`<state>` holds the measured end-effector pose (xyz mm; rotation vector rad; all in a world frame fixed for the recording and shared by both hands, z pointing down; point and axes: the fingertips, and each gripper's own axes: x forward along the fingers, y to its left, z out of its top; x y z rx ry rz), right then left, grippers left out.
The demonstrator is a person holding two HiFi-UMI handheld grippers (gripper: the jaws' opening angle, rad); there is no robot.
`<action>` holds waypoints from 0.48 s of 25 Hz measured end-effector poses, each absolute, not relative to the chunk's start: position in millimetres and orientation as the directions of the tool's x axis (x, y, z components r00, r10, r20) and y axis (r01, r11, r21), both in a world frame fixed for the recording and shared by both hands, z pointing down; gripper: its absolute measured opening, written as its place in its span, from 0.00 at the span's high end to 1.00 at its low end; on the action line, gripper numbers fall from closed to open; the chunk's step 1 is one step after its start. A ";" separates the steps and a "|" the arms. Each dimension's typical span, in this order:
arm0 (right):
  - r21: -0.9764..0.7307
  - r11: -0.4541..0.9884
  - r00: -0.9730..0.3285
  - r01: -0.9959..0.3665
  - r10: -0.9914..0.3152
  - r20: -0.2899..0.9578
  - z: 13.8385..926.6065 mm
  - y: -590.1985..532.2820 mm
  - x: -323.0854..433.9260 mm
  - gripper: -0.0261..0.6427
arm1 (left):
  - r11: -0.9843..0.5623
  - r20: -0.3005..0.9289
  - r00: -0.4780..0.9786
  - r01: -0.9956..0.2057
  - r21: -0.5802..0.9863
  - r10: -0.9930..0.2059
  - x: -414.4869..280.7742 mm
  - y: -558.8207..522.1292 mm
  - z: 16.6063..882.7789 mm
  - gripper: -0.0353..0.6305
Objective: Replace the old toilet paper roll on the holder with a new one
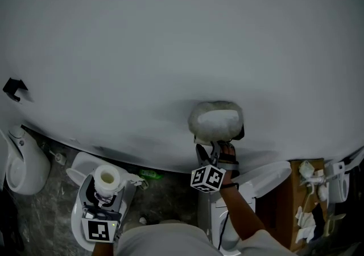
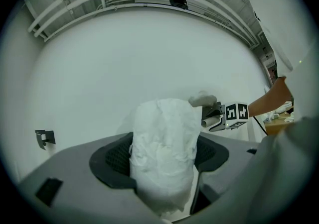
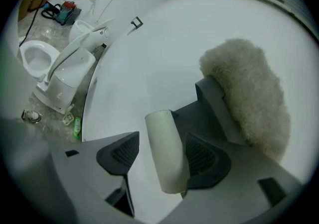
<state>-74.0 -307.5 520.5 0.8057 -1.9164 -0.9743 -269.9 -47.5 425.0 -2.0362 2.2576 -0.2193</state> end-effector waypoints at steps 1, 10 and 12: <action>0.853 0.494 -0.456 -0.168 -0.806 0.377 520.7 -308.1 -74.1 0.56 | 0.100 0.024 -0.105 -0.981 -0.168 -0.994 -270.4 -47.8 424.5 0.45; 0.862 0.481 -0.452 -0.160 -0.812 0.369 518.6 -311.2 -72.4 0.64 | 0.093 0.015 -0.097 -0.983 -0.161 -0.995 -269.2 -50.9 425.7 0.45; 0.862 0.483 -0.454 -0.154 -0.810 0.372 518.5 -311.8 -71.9 0.64 | 0.092 0.020 -0.097 -0.983 -0.160 -0.995 -268.8 -51.3 425.5 0.45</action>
